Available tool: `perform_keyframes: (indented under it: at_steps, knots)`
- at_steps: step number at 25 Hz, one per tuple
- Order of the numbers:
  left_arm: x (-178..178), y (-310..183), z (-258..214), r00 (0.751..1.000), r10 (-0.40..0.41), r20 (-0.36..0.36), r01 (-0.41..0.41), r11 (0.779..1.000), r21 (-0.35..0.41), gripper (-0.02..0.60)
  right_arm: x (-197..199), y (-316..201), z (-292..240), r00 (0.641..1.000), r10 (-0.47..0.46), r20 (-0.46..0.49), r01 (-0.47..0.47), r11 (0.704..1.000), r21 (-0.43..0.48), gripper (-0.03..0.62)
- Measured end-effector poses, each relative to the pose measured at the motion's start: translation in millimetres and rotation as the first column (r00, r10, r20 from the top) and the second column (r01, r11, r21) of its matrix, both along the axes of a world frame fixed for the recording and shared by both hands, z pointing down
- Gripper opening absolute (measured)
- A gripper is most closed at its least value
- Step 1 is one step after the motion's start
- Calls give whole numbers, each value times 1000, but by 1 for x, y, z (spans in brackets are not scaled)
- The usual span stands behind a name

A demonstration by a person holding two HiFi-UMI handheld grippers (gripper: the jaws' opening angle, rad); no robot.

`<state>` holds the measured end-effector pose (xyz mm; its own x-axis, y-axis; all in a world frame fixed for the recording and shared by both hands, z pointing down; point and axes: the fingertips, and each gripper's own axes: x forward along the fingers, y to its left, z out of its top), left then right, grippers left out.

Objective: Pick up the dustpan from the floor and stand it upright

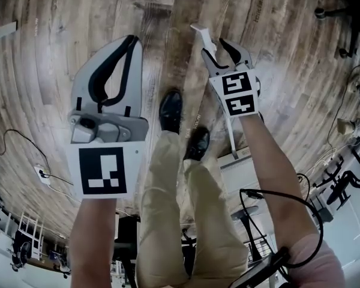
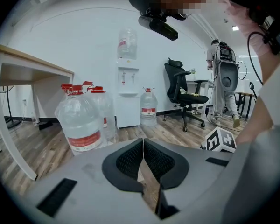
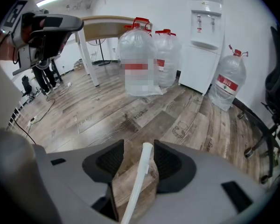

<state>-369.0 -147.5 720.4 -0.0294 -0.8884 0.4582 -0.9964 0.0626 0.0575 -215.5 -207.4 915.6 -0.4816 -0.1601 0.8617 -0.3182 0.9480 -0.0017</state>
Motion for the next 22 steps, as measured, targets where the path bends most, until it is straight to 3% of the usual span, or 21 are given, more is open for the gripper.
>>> perform_keyframes:
  at_steps: [22]
  knots:
    - [-6, -1, 30, 1000, 30, -1, -30, 999, -26, 15, 5, -1, 76, 995, -4, -95, -1, 999, -50, 173]
